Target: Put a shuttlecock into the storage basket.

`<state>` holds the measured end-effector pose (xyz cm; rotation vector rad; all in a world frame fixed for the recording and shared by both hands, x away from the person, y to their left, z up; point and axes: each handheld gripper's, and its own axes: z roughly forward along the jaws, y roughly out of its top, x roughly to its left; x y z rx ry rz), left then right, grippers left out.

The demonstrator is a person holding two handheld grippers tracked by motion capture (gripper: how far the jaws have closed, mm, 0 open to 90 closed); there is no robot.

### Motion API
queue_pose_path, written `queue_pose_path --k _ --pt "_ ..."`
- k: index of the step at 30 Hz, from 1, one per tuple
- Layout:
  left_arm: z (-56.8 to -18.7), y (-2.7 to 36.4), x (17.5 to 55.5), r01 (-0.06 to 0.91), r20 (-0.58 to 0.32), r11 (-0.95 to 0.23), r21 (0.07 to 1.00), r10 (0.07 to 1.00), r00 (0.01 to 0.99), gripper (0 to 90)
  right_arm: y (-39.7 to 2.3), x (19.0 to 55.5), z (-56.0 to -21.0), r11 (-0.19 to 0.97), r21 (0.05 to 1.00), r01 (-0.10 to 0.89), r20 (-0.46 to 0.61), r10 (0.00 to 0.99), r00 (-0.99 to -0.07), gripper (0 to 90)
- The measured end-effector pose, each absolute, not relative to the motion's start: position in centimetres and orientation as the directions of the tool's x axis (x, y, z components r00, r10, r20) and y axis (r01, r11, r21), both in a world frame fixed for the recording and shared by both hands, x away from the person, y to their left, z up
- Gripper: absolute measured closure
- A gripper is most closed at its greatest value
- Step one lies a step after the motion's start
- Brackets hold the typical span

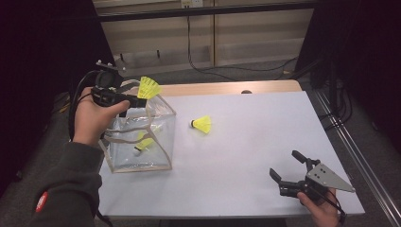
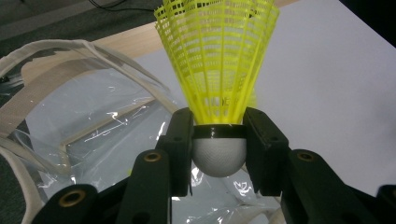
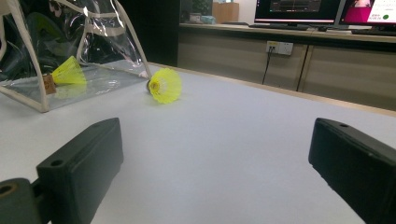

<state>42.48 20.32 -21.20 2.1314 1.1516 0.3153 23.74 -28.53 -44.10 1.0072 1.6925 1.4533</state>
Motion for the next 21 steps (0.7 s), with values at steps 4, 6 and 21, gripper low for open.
queue_pose_path --k 4,6,21 --pt "-21.3 20.6 42.5 0.648 -0.105 -0.372 0.665 0.812 0.575 64.7 -28.5 23.7 -44.1 0.076 0.989 0.124 -0.009 0.882 -0.47 2.7" --pt "-21.5 20.7 42.6 0.649 -0.102 -0.369 0.665 0.816 0.569 64.7 -28.5 23.7 -44.1 0.077 0.989 0.125 -0.009 0.883 -0.47 2.7" --pt "-21.7 21.5 42.6 0.658 -0.096 -0.356 0.663 0.831 0.548 64.8 -28.5 23.7 -44.1 0.076 0.989 0.125 -0.008 0.883 -0.47 2.7"
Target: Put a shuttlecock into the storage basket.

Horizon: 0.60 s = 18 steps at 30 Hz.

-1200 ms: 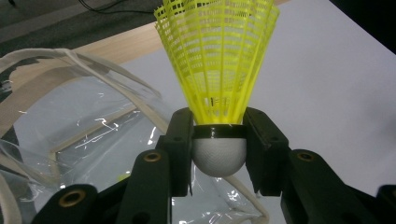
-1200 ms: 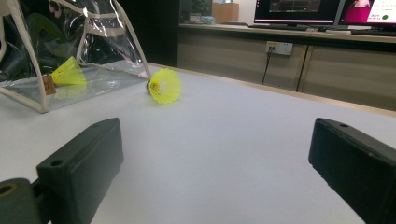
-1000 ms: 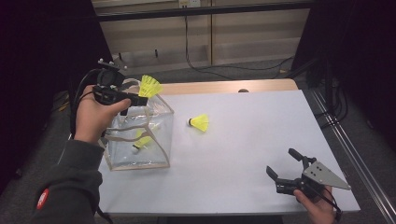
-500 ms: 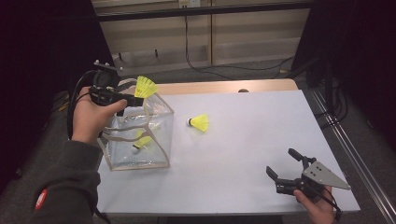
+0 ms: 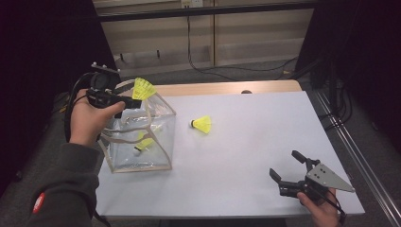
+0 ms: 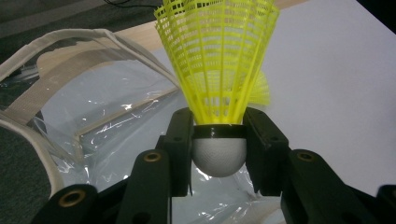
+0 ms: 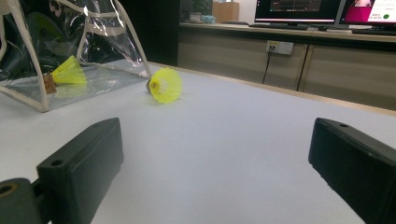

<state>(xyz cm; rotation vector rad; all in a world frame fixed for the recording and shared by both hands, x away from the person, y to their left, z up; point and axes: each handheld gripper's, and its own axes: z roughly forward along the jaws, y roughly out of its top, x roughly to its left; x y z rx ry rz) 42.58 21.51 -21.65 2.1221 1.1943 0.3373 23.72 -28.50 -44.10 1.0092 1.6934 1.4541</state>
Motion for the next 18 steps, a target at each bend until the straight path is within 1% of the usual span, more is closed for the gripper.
queue_pose_path --k 18 --pt "-22.1 22.6 42.7 0.672 -0.095 -0.337 0.66 0.849 0.519 64.7 -28.5 23.7 -44.1 0.077 0.989 0.126 -0.009 0.882 -0.471 2.8"
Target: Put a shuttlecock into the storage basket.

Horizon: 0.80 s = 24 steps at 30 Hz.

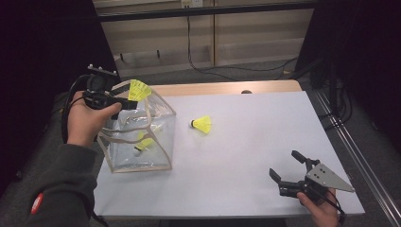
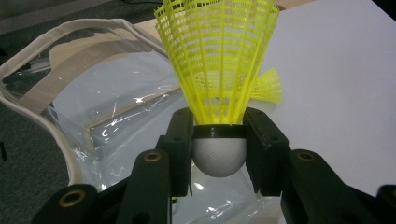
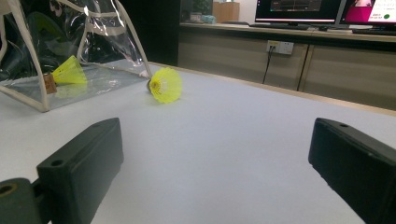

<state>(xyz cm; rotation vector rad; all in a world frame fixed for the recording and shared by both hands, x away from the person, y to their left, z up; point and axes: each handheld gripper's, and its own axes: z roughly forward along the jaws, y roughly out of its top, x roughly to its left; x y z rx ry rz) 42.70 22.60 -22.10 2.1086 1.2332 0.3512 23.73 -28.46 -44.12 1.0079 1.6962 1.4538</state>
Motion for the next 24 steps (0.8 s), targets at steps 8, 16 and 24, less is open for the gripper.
queue_pose_path --k 8,16,24 --pt "-22.4 23.1 42.8 0.682 -0.09 -0.328 0.654 0.861 0.501 64.7 -28.5 23.7 -44.1 0.077 0.989 0.125 -0.009 0.882 -0.471 2.8" --pt "-22.6 23.5 42.8 0.687 -0.091 -0.318 0.654 0.868 0.488 64.7 -28.5 23.7 -44.1 0.076 0.989 0.125 -0.009 0.883 -0.469 2.8" --pt "-23.0 23.8 42.9 0.697 -0.089 -0.308 0.647 0.878 0.471 64.7 -28.5 23.7 -44.1 0.079 0.989 0.123 -0.012 0.883 -0.47 2.8"
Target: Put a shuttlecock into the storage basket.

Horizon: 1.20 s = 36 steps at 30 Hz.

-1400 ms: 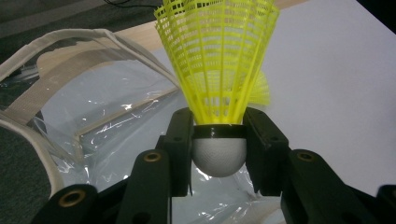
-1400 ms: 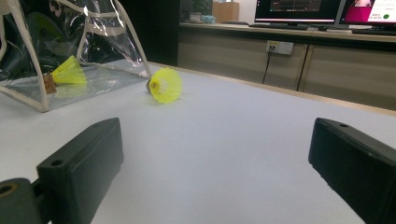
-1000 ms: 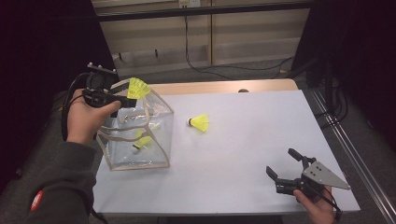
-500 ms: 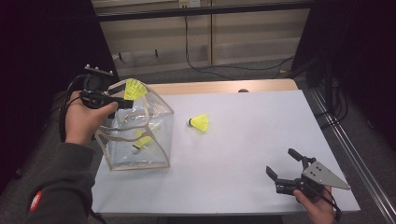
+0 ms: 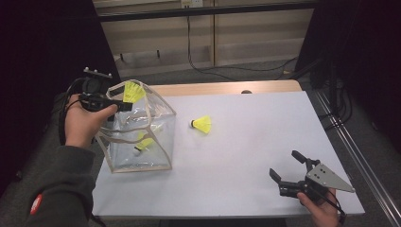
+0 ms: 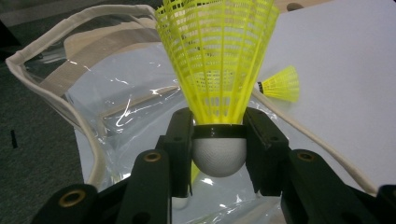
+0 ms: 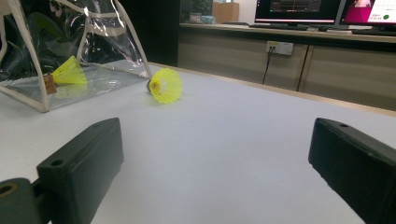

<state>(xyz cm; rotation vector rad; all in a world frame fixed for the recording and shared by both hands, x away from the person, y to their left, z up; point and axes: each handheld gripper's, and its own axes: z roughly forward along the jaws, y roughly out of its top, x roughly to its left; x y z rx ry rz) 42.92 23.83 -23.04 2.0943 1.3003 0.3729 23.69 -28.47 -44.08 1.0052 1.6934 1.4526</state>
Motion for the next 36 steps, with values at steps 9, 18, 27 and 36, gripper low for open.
queue_pose_path --k 9,18,27,36 --pt "-23.6 24.2 43.1 0.705 -0.079 -0.295 0.645 0.892 0.445 64.7 -28.5 23.7 -44.1 0.076 0.989 0.124 -0.009 0.883 -0.468 2.7" --pt "-24.2 24.4 43.2 0.713 -0.074 -0.288 0.639 0.9 0.43 64.7 -28.5 23.7 -44.1 0.075 0.989 0.126 -0.008 0.883 -0.469 2.8" --pt "-24.7 24.4 43.3 0.719 -0.081 -0.276 0.638 0.905 0.418 64.7 -28.6 23.7 -44.1 0.077 0.989 0.124 -0.01 0.883 -0.47 2.8" --pt "-25.1 24.6 43.4 0.726 -0.078 -0.269 0.633 0.911 0.406 64.7 -28.5 23.7 -44.1 0.076 0.989 0.126 -0.009 0.883 -0.469 2.8"
